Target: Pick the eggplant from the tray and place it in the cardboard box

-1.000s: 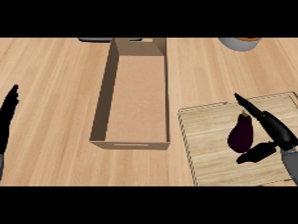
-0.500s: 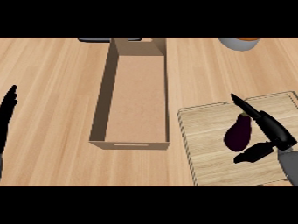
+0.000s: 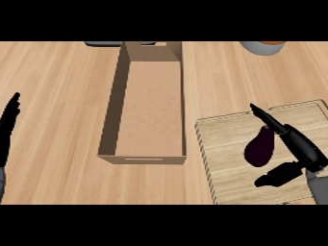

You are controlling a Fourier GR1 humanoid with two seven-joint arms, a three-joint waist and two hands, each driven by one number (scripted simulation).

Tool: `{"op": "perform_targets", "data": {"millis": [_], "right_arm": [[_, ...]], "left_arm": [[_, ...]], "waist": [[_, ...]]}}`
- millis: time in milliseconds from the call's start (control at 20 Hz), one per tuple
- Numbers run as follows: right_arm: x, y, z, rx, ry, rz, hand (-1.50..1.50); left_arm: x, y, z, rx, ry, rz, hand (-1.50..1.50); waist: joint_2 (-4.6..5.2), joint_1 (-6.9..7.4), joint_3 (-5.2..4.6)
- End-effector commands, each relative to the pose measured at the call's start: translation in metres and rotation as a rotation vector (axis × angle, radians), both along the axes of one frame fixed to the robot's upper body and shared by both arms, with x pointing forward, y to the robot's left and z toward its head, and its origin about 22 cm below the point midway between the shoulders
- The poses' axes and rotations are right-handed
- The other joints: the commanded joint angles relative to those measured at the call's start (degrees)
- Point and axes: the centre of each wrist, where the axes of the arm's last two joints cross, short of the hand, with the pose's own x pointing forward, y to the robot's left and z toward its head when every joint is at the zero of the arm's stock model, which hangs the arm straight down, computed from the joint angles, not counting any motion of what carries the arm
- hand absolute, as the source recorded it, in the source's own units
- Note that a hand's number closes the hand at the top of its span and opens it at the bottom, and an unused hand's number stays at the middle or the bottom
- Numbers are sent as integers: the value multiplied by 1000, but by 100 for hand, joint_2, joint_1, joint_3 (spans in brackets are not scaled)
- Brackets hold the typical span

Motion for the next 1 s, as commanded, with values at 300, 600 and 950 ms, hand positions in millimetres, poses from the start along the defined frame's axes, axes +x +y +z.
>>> {"op": "perform_targets", "data": {"millis": [300, 600, 950], "right_arm": [[10, 29, -8, -121, 111, -17, -150], [0, 61, -13, -139, 48, -100, 150], [47, 51, -13, -178, -92, -260, 150]], "left_arm": [[-10, 1, -1, -7, 5, -14, 0], [-3, -1, 12, -13, 11, -12, 0], [-6, 0, 3, 11, 4, -18, 0]], "waist": [[7, 43, 3], [-4, 13, 2], [14, 67, 5]]}}
